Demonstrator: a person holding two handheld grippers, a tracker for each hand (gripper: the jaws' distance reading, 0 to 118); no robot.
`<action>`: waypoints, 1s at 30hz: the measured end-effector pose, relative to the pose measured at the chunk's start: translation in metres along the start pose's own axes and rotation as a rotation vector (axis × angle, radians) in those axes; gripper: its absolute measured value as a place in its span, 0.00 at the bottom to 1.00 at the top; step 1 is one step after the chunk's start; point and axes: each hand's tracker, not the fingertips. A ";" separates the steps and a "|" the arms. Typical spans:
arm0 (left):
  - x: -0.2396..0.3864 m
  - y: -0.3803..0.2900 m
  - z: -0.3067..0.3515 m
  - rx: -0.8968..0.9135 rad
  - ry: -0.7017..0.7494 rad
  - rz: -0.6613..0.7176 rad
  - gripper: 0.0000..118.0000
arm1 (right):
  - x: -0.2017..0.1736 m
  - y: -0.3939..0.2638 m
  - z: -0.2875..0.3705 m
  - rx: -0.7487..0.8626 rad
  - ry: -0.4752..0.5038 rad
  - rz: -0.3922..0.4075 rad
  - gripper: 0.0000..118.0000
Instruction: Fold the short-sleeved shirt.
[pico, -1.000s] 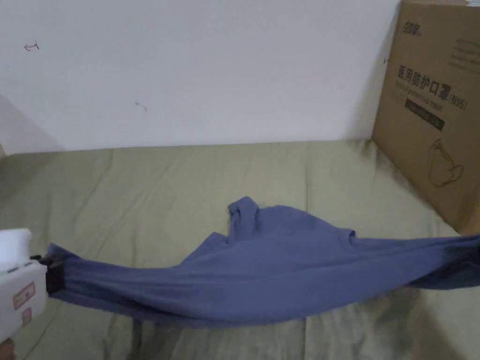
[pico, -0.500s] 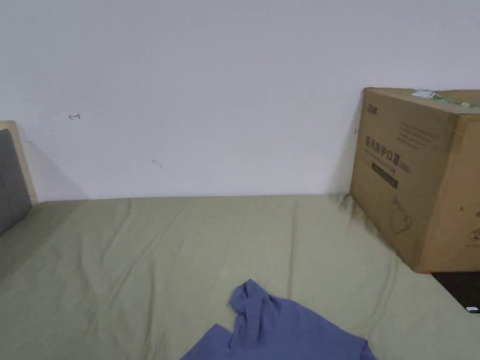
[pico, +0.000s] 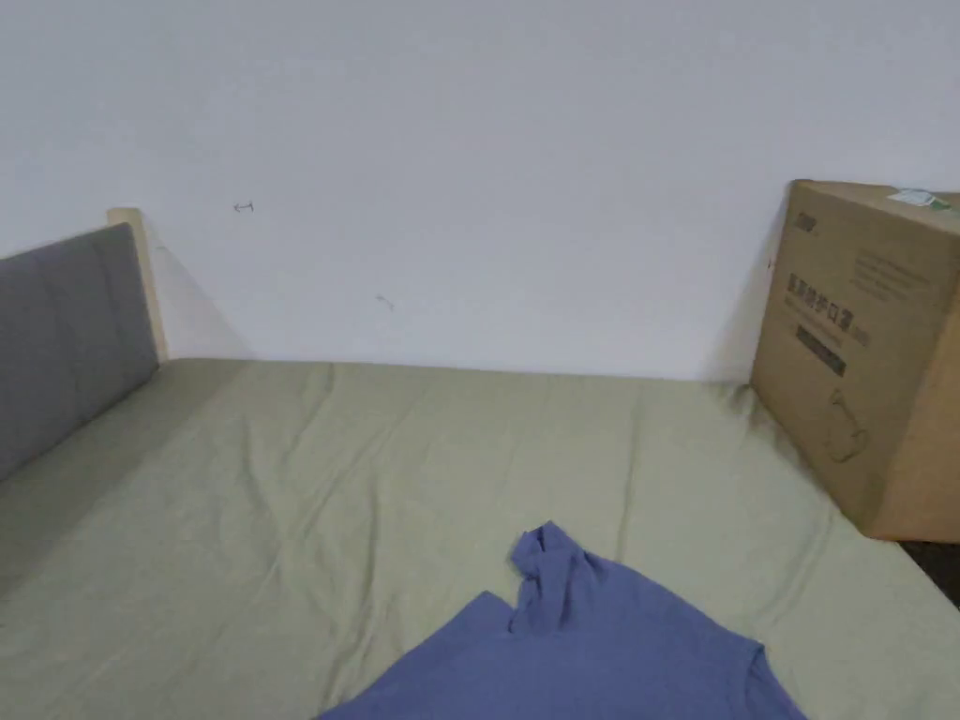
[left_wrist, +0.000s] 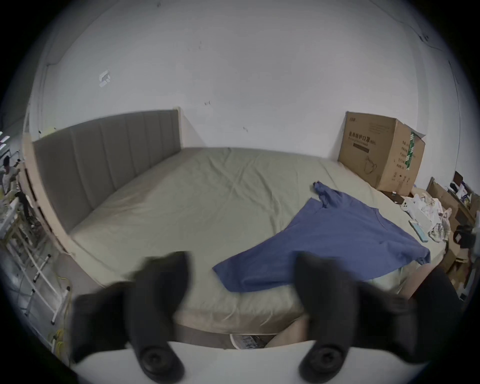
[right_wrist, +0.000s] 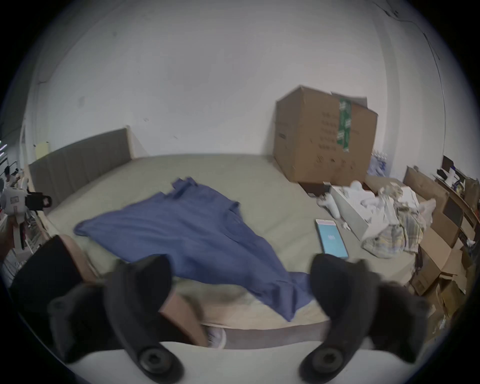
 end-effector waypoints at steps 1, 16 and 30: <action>0.007 -0.002 0.010 0.008 0.063 -0.018 0.03 | -0.009 0.002 0.005 0.022 0.018 -0.005 0.21; -0.048 -0.040 -0.194 -0.329 0.040 0.125 0.93 | -0.080 0.053 -0.025 -0.001 0.184 0.065 0.00; 0.000 -0.054 -0.189 -0.340 -0.017 -0.078 0.02 | -0.069 0.064 -0.101 -0.145 0.191 0.101 0.00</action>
